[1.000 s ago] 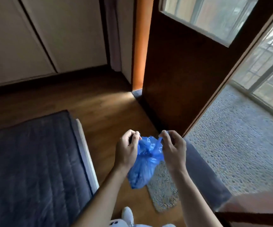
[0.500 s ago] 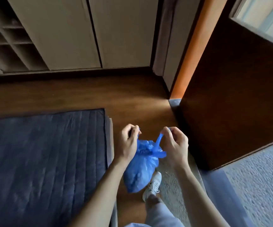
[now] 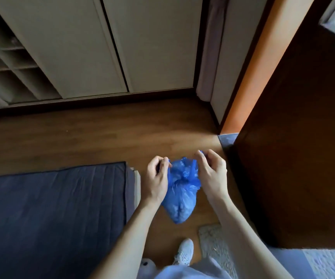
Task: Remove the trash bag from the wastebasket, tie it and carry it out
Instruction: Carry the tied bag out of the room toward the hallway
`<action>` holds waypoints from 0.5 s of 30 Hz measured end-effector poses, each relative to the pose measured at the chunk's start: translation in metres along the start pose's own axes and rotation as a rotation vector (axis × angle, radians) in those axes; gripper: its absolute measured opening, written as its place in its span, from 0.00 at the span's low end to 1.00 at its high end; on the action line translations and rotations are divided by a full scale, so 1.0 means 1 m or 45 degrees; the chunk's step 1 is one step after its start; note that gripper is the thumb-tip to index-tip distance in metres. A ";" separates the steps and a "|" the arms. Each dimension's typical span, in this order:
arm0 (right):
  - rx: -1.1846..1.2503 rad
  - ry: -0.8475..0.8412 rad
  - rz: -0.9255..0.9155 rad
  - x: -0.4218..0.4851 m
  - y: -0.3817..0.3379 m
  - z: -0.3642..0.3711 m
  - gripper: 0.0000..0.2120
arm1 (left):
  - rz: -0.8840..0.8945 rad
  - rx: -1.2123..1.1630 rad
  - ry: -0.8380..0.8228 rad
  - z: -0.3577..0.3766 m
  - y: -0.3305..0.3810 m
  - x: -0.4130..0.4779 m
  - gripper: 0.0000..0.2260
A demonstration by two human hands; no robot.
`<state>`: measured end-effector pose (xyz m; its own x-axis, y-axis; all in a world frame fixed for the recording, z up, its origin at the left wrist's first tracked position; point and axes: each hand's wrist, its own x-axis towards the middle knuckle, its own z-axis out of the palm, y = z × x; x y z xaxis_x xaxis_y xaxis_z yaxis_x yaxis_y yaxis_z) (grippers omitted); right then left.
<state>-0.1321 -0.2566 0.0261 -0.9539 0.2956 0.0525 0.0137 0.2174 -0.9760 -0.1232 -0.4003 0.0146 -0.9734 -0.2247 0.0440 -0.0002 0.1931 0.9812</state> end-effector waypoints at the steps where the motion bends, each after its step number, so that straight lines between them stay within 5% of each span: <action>1: 0.017 0.001 0.000 0.016 -0.003 0.002 0.21 | 0.006 -0.009 0.008 0.005 0.000 0.014 0.15; 15: 0.041 -0.155 0.115 0.159 0.008 0.064 0.20 | -0.053 0.013 0.162 0.023 -0.020 0.170 0.13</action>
<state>-0.3025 -0.2672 0.0133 -0.9785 0.1971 -0.0602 0.0936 0.1645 -0.9819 -0.2935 -0.4203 -0.0023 -0.9356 -0.3519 0.0276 -0.0429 0.1908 0.9807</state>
